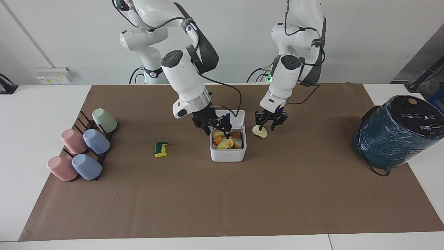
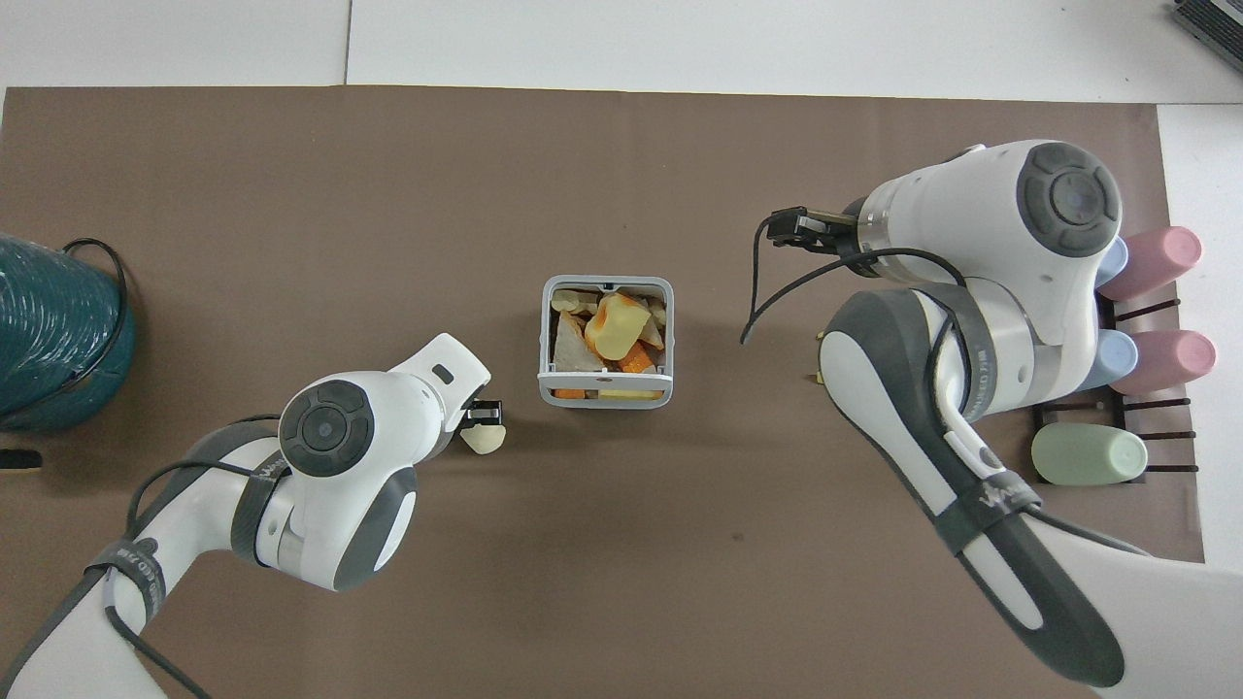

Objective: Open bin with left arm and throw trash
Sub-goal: 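Lift the roll toward the bin while the right gripper grasps the sponge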

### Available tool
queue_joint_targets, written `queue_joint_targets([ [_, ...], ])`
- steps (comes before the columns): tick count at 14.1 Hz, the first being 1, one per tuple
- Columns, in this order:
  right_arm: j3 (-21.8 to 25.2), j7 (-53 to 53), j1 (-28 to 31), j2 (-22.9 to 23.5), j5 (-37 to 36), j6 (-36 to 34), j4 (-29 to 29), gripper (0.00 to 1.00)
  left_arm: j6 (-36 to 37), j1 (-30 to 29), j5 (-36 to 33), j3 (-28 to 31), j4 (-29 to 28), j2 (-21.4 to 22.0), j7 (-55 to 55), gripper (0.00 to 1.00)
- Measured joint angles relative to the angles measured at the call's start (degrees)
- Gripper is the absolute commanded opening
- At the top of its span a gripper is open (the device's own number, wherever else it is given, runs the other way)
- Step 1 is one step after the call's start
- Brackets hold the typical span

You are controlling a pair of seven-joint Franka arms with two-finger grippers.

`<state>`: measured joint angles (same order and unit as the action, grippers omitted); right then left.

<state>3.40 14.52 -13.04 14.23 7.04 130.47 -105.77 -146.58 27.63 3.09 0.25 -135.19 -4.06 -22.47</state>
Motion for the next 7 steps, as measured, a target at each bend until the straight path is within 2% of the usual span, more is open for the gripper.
queue_joint_targets([
  [4,0.0,-3.1,1.5,-1.4,-0.1,0.5,-8.3,1.00,0.0,0.5,0.0,0.0,0.0,0.2,0.0,0.00],
  [7,-0.1,-5.2,1.5,-1.6,-0.2,5.9,-13.9,1.00,-0.1,0.4,0.0,0.1,1.8,0.2,0.0,0.00],
])
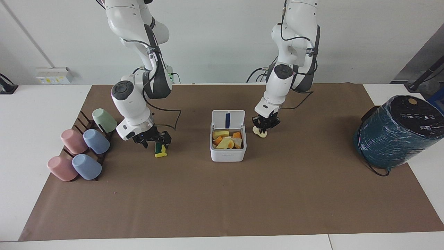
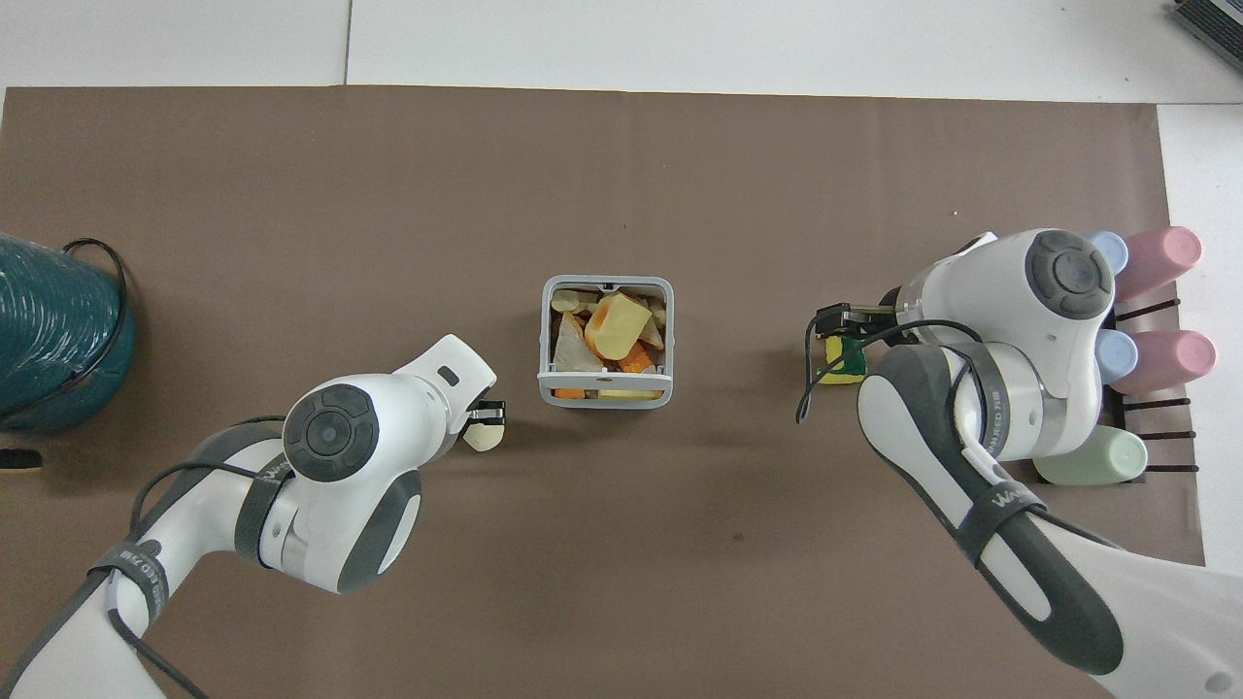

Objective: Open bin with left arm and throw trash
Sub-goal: 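Lift the roll toward the bin while the right gripper grasps the sponge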

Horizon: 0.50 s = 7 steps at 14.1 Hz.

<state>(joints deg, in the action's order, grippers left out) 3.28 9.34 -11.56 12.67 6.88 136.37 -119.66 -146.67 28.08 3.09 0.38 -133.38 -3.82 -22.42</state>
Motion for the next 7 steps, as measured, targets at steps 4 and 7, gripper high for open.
queue_joint_targets([
  [4,-0.1,-0.8,-0.1,0.0,0.0,4.2,-3.3,0.97,4.0,-0.4,0.0,0.4,10.2,-0.5,0.0,0.00],
  [7,-0.4,-1.0,-0.1,0.0,0.0,4.2,-4.3,0.51,9.4,-1.2,0.0,0.6,20.0,-3.5,0.0,0.00],
])
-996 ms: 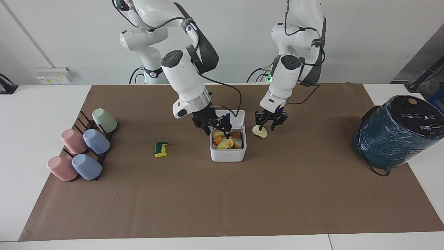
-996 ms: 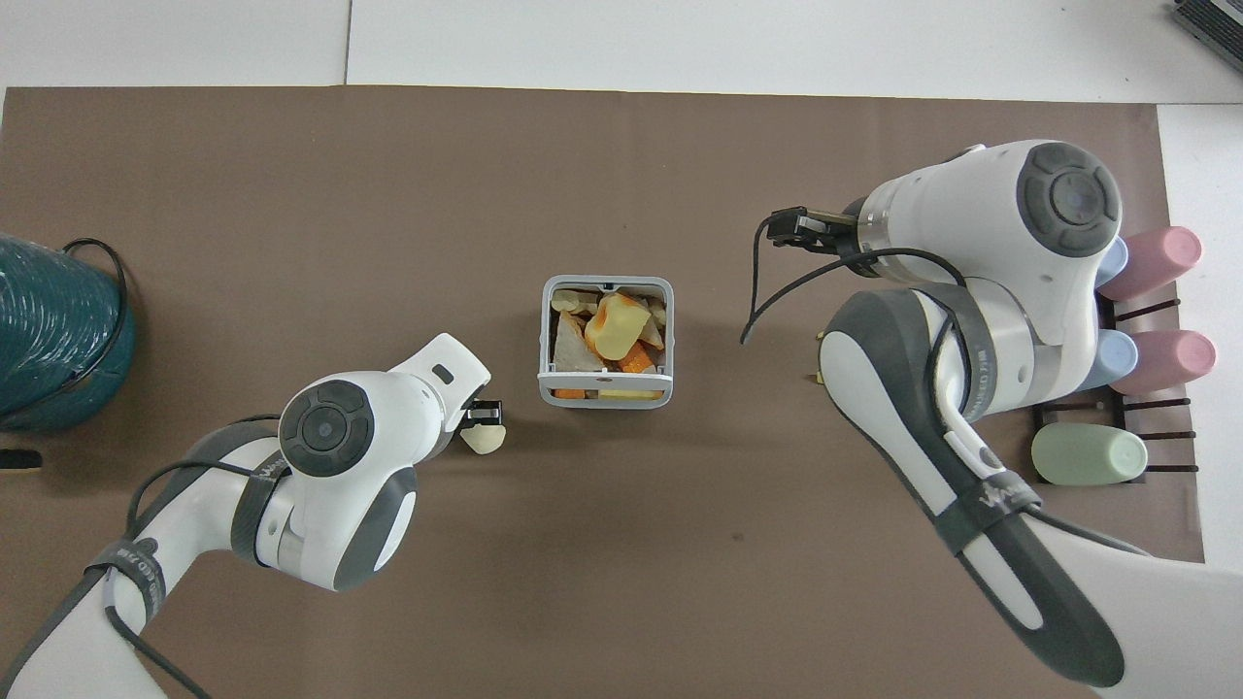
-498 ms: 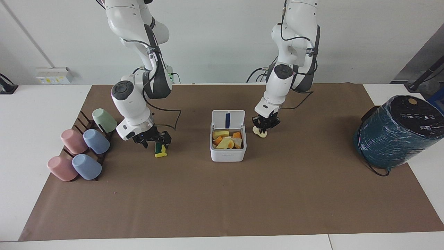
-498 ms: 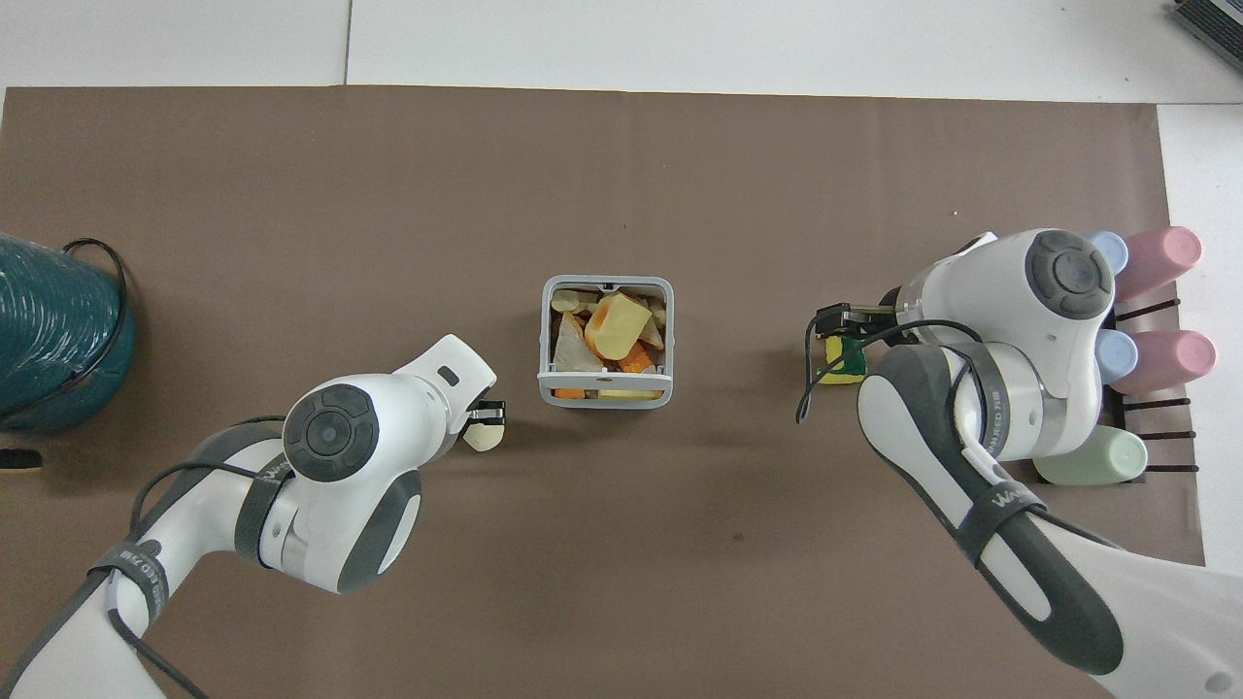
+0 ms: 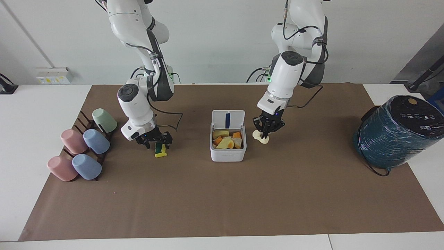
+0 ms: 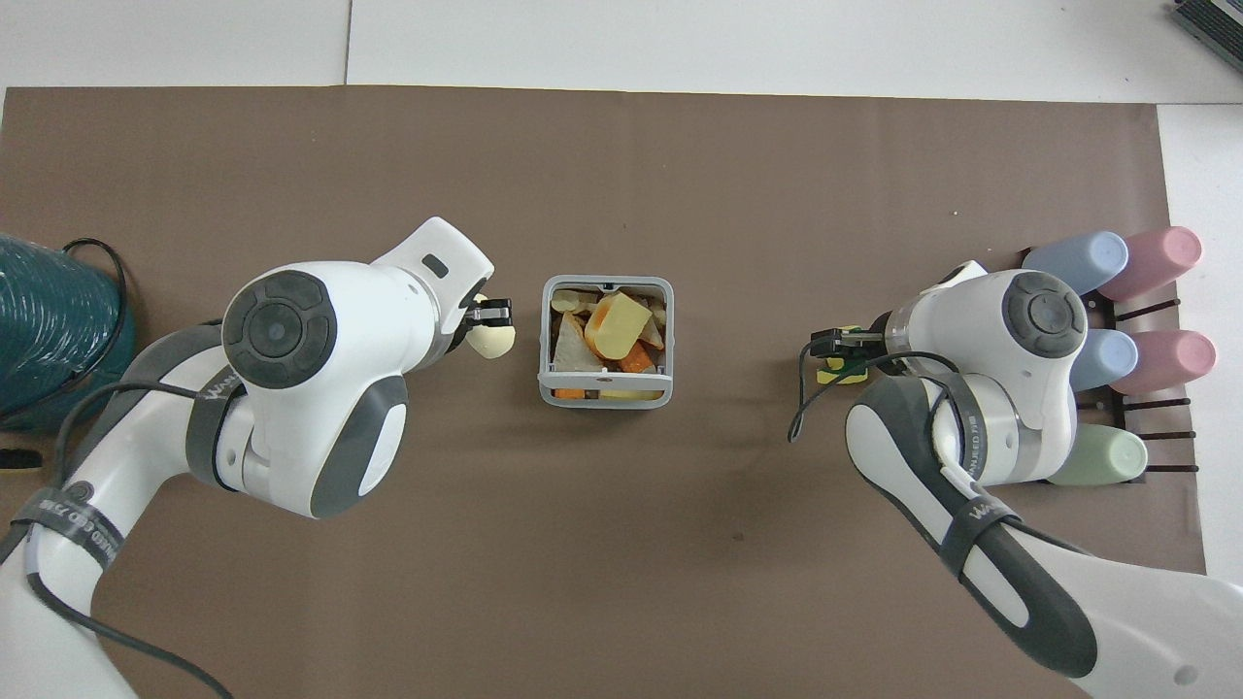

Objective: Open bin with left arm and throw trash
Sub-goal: 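Lift the roll toward the bin while the right gripper grasps the sponge, then drop the roll into the bin with the left gripper while the right lifts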

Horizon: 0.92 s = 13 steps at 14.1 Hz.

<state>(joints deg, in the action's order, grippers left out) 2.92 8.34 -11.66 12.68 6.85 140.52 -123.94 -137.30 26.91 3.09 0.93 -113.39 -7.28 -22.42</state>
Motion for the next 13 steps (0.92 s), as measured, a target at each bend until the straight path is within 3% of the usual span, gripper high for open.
queue_joint_targets([
  [2,0.0,-0.1,0.0,0.0,0.0,0.0,-0.5,0.10,0.6,-0.3,0.1,0.0,3.9,-2.3,0.0,0.00],
  [3,0.0,-0.1,0.0,0.0,0.0,0.0,-0.7,0.00,0.9,-0.3,0.7,-0.2,5.2,-3.1,0.0,0.00],
  [8,0.0,-0.1,0.0,0.0,0.0,-0.2,-0.9,0.00,2.0,1.8,8.0,-1.8,7.3,-4.1,0.0,0.00],
  [9,0.1,0.0,0.1,-0.1,0.0,-1.5,-0.3,0.00,2.0,2.7,8.8,-1.8,7.3,-4.1,0.0,0.07],
  [10,0.1,0.3,0.1,-0.3,0.0,-4.1,1.1,0.00,2.0,3.5,9.3,-1.9,7.3,-4.1,0.0,0.48],
  [11,0.2,1.0,0.2,-0.7,0.0,-7.7,3.2,0.00,2.0,4.2,9.5,-1.9,7.3,-4.1,0.0,0.77],
  [13,0.2,3.6,0.3,-2.2,0.0,-16.7,9.2,0.00,2.0,5.1,9.5,-2.0,7.3,-4.1,0.0,0.81],
])
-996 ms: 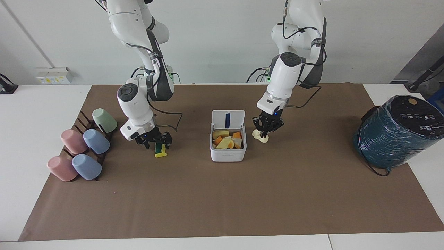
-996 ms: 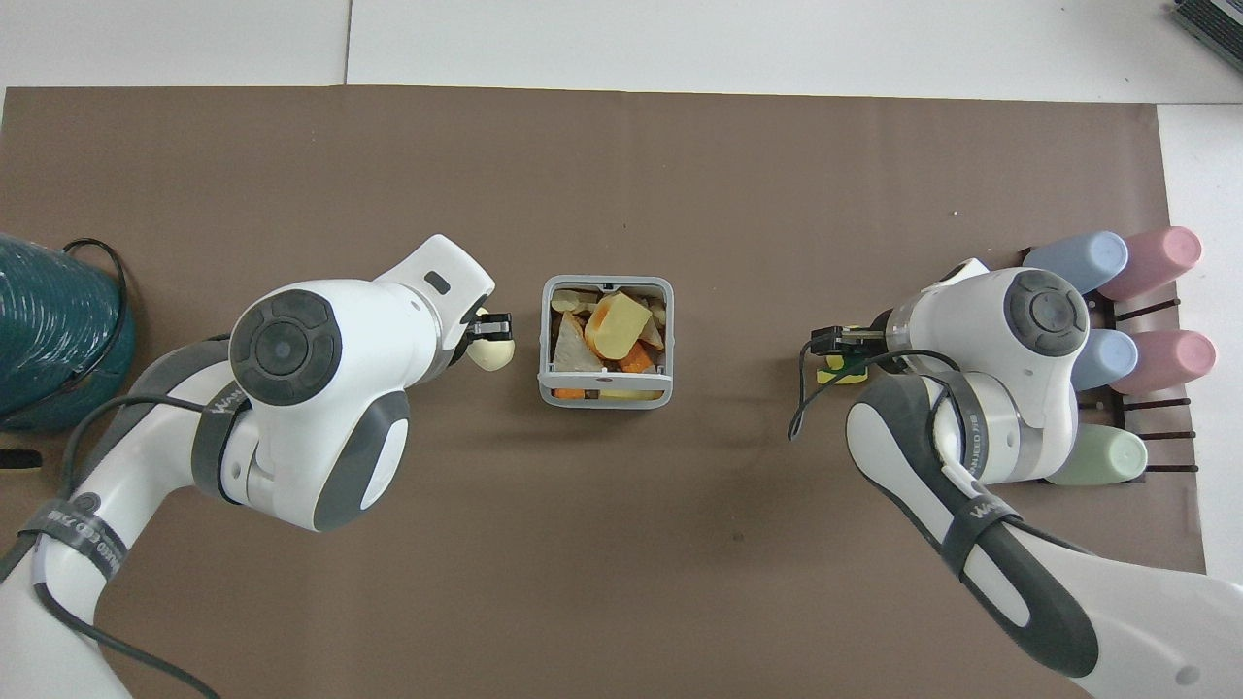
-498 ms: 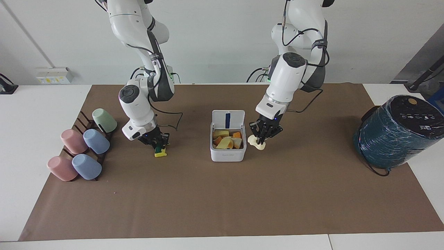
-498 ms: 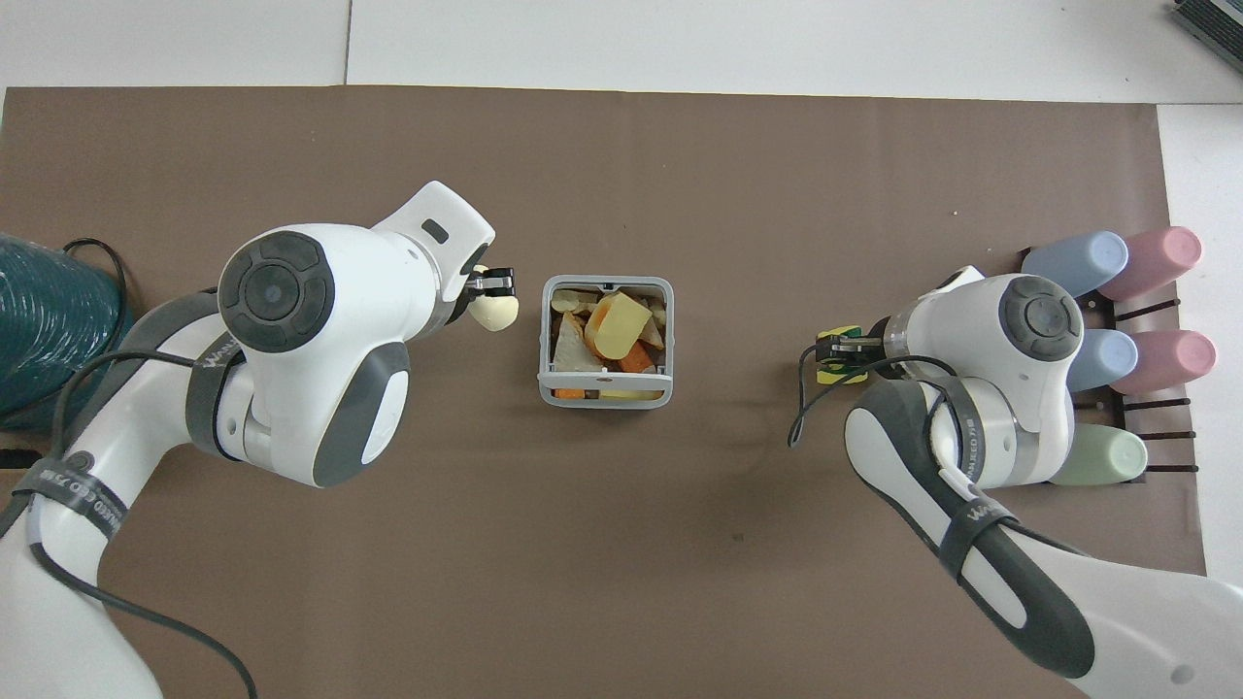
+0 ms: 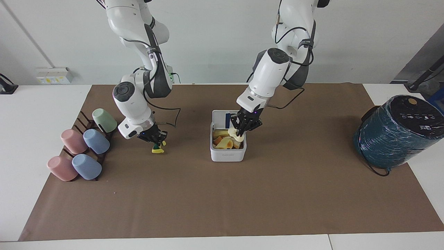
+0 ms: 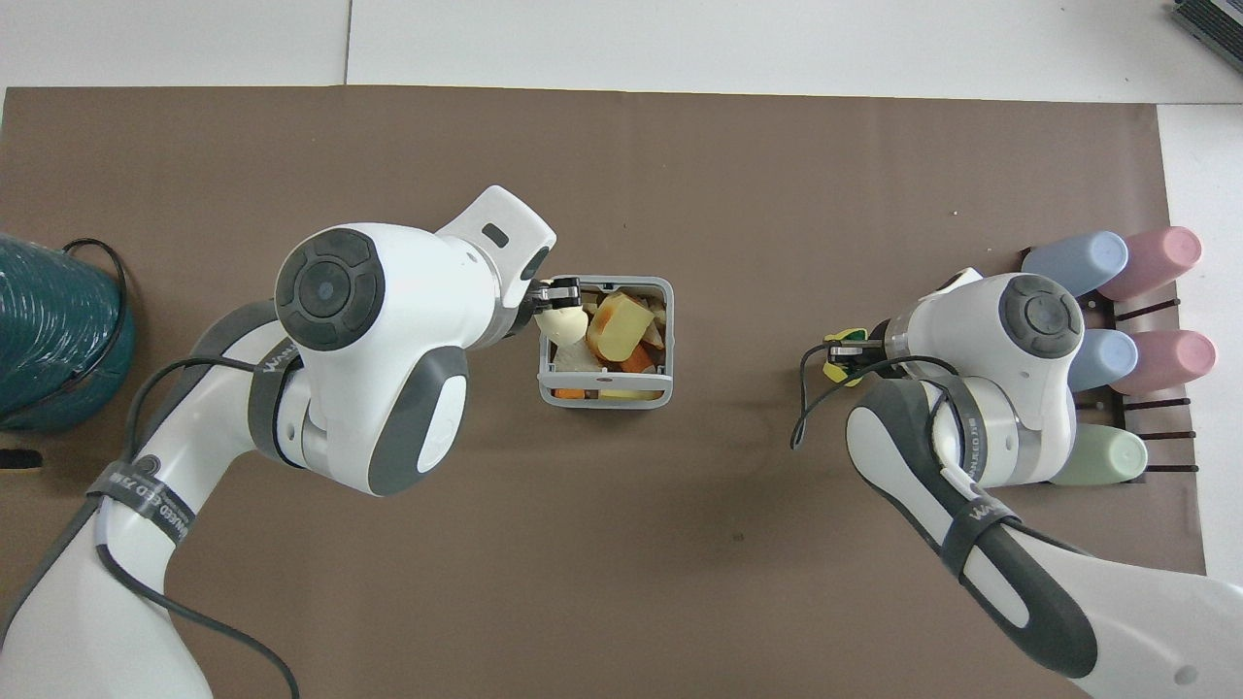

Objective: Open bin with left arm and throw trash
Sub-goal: 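Drop the roll into the bin with the left gripper while the right lifts, then carry the sponge over the bin while the left gripper returns to rest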

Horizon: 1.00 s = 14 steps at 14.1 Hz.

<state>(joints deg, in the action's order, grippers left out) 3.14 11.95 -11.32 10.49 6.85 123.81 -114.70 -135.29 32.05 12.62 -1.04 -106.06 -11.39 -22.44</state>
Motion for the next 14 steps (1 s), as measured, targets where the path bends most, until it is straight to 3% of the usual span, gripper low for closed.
queue_joint_targets([
  [2,0.0,2.6,0.1,-1.4,0.0,-6.9,5.3,0.00,0.0,0.2,0.0,0.0,0.1,0.0,0.0,0.98],
  [3,-0.1,3.6,0.1,-1.9,0.4,-8.7,7.0,0.00,0.0,0.2,0.0,0.0,0.1,0.0,0.0,1.00],
  [8,-1.3,9.4,-0.3,-3.3,9.5,-10.5,11.7,0.00,0.0,-0.3,-2.5,1.3,1.2,1.0,0.1,1.00],
  [11,-5.3,19.4,-0.8,-3.2,14.4,-6.7,12.7,0.00,2.1,-3.4,-5.3,2.1,1.0,3.5,1.3,1.00],
  [14,-6.7,32.1,-6.3,-1.2,16.4,2.2,12.6,0.00,5.8,-8.9,-5.6,2.3,-1.6,8.0,8.9,1.00],
])
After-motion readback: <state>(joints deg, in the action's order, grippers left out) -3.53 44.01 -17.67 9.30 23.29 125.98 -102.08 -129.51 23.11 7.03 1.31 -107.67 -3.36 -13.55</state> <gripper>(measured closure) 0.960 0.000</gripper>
